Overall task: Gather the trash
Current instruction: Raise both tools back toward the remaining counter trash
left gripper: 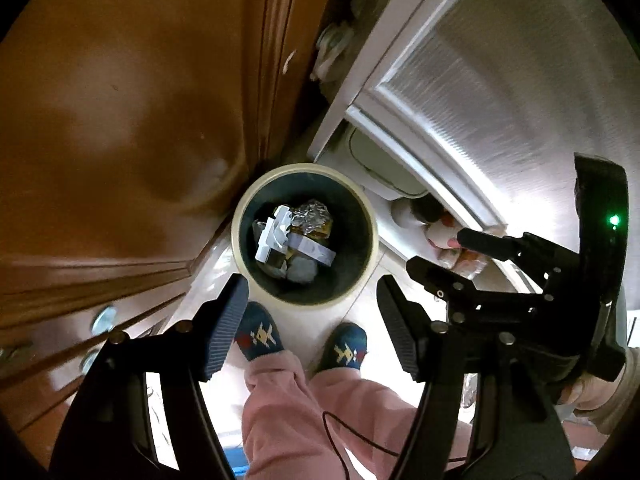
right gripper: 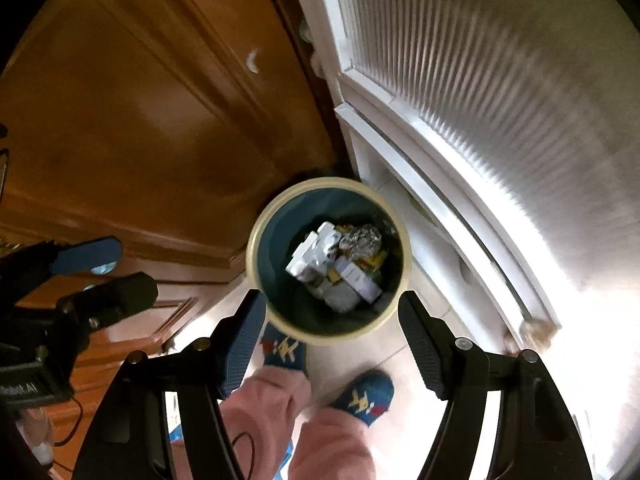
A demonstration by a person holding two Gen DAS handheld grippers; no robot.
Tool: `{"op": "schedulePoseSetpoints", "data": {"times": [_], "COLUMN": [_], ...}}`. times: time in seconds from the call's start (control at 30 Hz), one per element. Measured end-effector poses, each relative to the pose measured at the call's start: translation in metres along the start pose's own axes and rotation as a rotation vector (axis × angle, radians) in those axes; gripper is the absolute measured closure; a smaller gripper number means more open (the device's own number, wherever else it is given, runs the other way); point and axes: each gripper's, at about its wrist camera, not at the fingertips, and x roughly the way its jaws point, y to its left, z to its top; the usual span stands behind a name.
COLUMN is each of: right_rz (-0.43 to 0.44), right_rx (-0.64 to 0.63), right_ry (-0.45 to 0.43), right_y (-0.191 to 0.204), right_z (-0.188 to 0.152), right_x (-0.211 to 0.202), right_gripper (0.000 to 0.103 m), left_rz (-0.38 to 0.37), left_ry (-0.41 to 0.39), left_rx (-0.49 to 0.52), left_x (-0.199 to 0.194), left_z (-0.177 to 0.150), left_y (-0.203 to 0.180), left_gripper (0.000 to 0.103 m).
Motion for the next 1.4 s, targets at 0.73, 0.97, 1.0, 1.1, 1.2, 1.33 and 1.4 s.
{"op": "schedulePoseSetpoints", "data": {"times": [0.73, 0.97, 1.0, 1.1, 1.2, 1.33, 1.4], "right_rz": [0.055, 0.023, 0.017, 0.001, -0.012, -0.061, -0.089], "right_rx": [-0.086, -0.032, -0.025, -0.003, 0.011, 0.008, 0.000], "right_ry": [-0.341, -0.491, -0.507, -0.560, -0.608, -0.679, -0.702], "right_y": [0.042, 0.048, 0.049, 0.051, 0.055, 0.066, 0.072], "right_z": [0.013, 0.032, 0.035, 0.048, 0.063, 0.083, 0.095], "right_x": [-0.329, -0.402, -0.409, -0.435, -0.466, -0.498, -0.506], "right_gripper": [0.032, 0.032, 0.032, 0.032, 0.032, 0.032, 0.032], "left_rz": [-0.076, -0.056, -0.061, -0.083, -0.097, -0.081, -0.076], "left_ry": [-0.310, -0.395, -0.407, -0.440, -0.470, -0.512, -0.516], "left_rx": [0.124, 0.221, 0.234, 0.261, 0.277, 0.290, 0.282], "left_x": [-0.300, -0.376, -0.385, -0.412, -0.439, -0.455, -0.455], "left_z": [0.048, 0.078, 0.084, 0.094, 0.107, 0.126, 0.137], "left_y": [-0.117, -0.135, -0.138, -0.140, -0.143, -0.135, -0.126], "left_gripper": [0.039, 0.039, 0.039, 0.039, 0.039, 0.039, 0.039]}}
